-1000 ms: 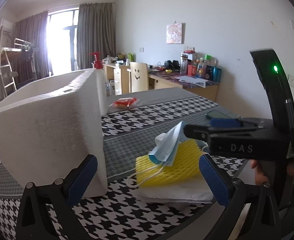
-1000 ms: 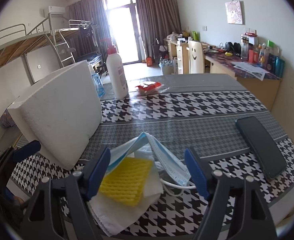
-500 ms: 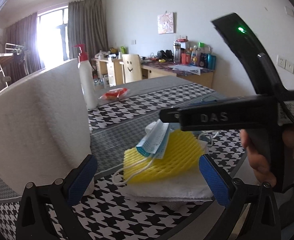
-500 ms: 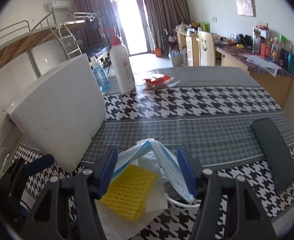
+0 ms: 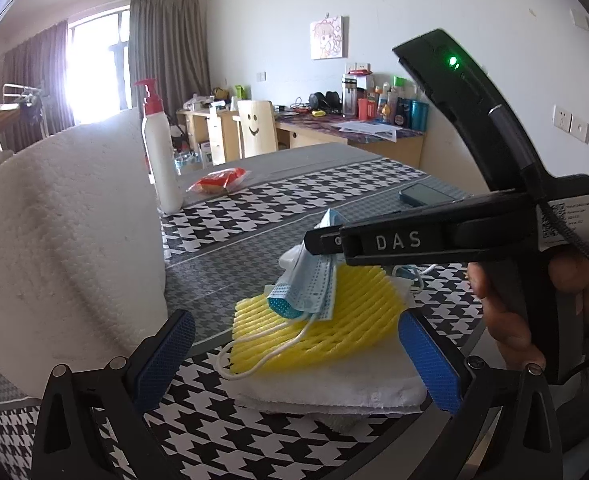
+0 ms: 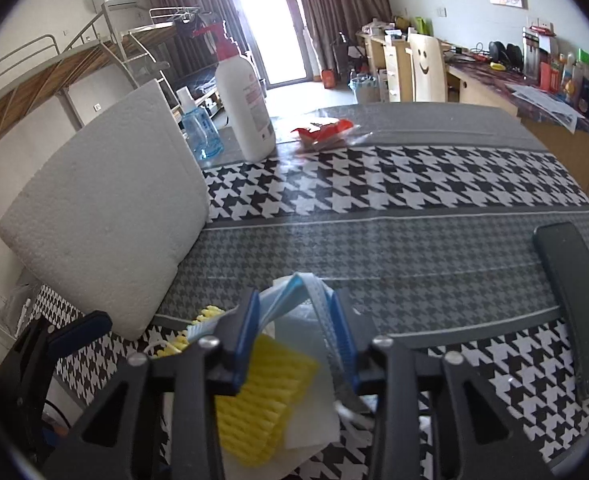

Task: Organize soft objects
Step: 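Lower the right gripper onto the blue face mask and close on it, then lift the blue face mask up off the yellow foam net with the right gripper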

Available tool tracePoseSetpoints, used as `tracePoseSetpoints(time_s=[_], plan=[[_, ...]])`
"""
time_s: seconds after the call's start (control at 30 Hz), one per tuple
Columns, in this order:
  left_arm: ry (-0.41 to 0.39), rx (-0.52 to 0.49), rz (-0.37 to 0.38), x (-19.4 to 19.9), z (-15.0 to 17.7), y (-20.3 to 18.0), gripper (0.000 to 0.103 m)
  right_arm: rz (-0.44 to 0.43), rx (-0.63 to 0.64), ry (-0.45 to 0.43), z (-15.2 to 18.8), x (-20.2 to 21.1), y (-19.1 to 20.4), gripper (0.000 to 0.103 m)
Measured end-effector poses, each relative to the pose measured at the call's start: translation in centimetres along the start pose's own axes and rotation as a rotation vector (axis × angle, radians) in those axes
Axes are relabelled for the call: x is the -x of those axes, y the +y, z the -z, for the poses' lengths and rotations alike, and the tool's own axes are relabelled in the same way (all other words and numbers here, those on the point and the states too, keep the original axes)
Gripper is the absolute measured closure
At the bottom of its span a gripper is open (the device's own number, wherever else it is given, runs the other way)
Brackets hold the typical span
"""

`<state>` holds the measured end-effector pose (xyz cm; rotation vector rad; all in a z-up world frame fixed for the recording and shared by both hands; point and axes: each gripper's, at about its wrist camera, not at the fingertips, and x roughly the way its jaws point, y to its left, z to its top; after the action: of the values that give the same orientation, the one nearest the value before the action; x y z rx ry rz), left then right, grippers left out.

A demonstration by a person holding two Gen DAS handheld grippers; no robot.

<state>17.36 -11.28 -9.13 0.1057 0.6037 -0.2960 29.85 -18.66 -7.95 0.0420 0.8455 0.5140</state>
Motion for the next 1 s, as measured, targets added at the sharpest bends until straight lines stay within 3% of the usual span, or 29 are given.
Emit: tracePoseSetpoints(time_s=[0.1, 0.2, 0.63, 1.0], plan=[[0.001, -0.005, 0.008, 0.0, 0.0, -0.1, 0.001, -0.008, -0.007, -0.007, 0.0, 0.3, -0.2, 0.078], [0.004, -0.003, 0.005, -0.4, -0.1, -0.2, 0.001, -0.01, -0.014, -0.021, -0.1, 0.7, -0.4, 0.083], [0.004, -0.02, 0.027, -1.0, -0.2, -0.8, 0.001, -0.038, -0.072, -0.138, -0.9, 4.2, -1.2, 0.085], [0.003, -0.057, 0.023, -1.3, -0.3, -1.3, 0.005, 0.02, -0.123, -0.246, -1.0, 8.0, -3.2, 0.085]])
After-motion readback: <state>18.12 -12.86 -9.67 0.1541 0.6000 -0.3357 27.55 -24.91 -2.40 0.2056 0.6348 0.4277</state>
